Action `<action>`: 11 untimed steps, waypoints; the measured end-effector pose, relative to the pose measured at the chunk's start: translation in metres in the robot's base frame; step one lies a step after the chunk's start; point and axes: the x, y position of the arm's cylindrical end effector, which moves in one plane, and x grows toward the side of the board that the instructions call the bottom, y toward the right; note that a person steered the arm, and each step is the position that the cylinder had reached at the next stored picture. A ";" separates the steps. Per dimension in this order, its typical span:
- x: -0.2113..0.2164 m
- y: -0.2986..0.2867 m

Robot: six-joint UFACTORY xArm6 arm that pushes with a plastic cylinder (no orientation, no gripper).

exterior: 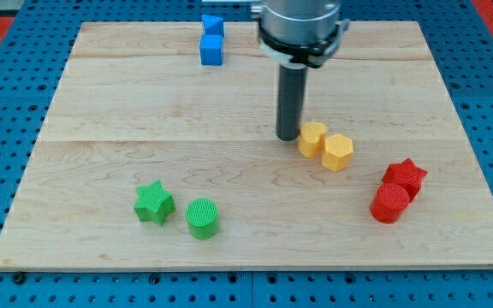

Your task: Move green blocks towards red blocks

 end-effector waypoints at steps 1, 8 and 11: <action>0.031 -0.013; 0.128 -0.090; 0.177 -0.067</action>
